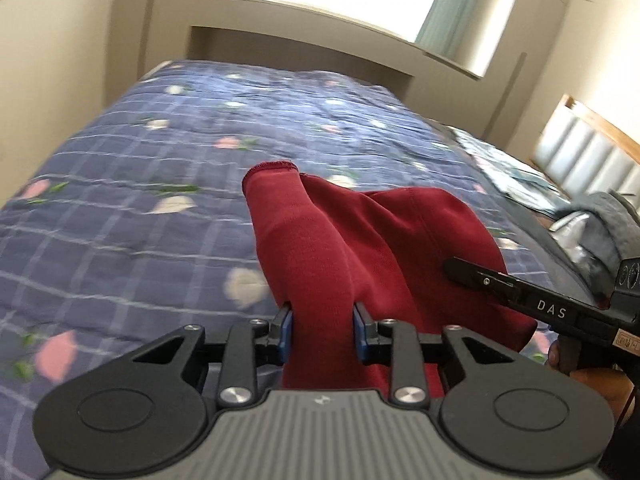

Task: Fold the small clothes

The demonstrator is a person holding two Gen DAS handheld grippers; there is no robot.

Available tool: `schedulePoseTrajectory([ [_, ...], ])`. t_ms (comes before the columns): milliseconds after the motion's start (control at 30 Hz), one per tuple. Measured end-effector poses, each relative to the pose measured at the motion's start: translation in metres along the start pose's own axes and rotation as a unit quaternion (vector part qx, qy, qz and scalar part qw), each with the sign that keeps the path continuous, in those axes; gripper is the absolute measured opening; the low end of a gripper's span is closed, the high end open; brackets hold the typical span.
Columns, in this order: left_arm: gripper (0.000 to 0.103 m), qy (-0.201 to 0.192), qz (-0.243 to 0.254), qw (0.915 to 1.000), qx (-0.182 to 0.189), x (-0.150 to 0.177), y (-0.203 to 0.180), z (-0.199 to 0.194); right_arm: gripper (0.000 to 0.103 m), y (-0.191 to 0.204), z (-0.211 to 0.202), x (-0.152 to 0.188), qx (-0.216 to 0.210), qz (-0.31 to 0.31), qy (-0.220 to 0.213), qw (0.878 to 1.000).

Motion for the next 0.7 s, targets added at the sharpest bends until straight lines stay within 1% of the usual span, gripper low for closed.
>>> schedulePoseTrajectory([
  [133, 0.033, 0.013, -0.020, 0.9996, -0.018, 0.016, 0.033, -0.001, 0.028, 0.019, 0.026, 0.021, 0.013, -0.021, 0.026, 0.999],
  [200, 0.033, 0.023, -0.036, 0.9990, -0.016, 0.027, 0.044, 0.005, 0.029, 0.022, 0.033, 0.031, 0.028, -0.040, 0.033, 0.998],
  [300, 0.033, 0.035, -0.057, 0.9977, -0.011, 0.043, 0.053, 0.017, 0.031, 0.020, 0.038, 0.041, 0.053, -0.063, 0.030, 0.996],
  [367, 0.035, 0.035, -0.060, 0.9975, -0.013, 0.049, 0.057, 0.020, 0.034, 0.016, 0.037, 0.042, 0.058, -0.057, 0.029, 0.996],
  [400, 0.035, 0.033, -0.063, 0.9974, -0.012, 0.050, 0.059, 0.020, 0.037, 0.014, 0.037, 0.041, 0.060, -0.054, 0.029, 0.996],
  [467, 0.042, 0.033, -0.069, 0.9970, -0.013, 0.052, 0.060, 0.018, 0.038, 0.009, 0.034, 0.041, 0.067, -0.053, 0.028, 0.996],
  [500, 0.043, 0.033, -0.070, 0.9969, -0.017, 0.054, 0.060, 0.016, 0.043, 0.008, 0.032, 0.040, 0.072, -0.053, 0.027, 0.996],
  [533, 0.047, 0.030, -0.072, 0.9967, -0.023, 0.053, 0.061, 0.013, 0.046, 0.008, 0.030, 0.039, 0.076, -0.055, 0.025, 0.995],
  [567, 0.054, 0.026, -0.072, 0.9968, -0.026, 0.052, 0.062, 0.008, 0.056, 0.007, 0.028, 0.037, 0.078, -0.056, 0.021, 0.995],
  [600, 0.058, 0.020, -0.072, 0.9968, -0.027, 0.050, 0.062, 0.004, 0.066, 0.009, 0.022, 0.036, 0.077, -0.057, 0.016, 0.995],
  [633, 0.066, 0.013, -0.073, 0.9968, -0.029, 0.047, 0.062, -0.002, 0.069, 0.012, 0.016, 0.034, 0.075, -0.058, 0.010, 0.995],
  [667, 0.073, 0.004, -0.074, 0.9967, -0.034, 0.044, 0.061, -0.010, 0.076, 0.015, 0.008, 0.032, 0.072, -0.059, 0.004, 0.996],
  [700, 0.077, -0.006, -0.073, 0.9965, -0.040, 0.039, 0.060, -0.018, 0.082, 0.020, 0.000, 0.030, 0.069, -0.063, -0.003, 0.996],
])
Point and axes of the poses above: each gripper's, at about its wrist camera, not at the fingertips, and z roughly the way its jaws point, y to its left, x to its underside, the point moved 10 cm from there along z, roughly the way its jaws point, and after that the axes turned 13 degrees about z, right-handed, at the moved point
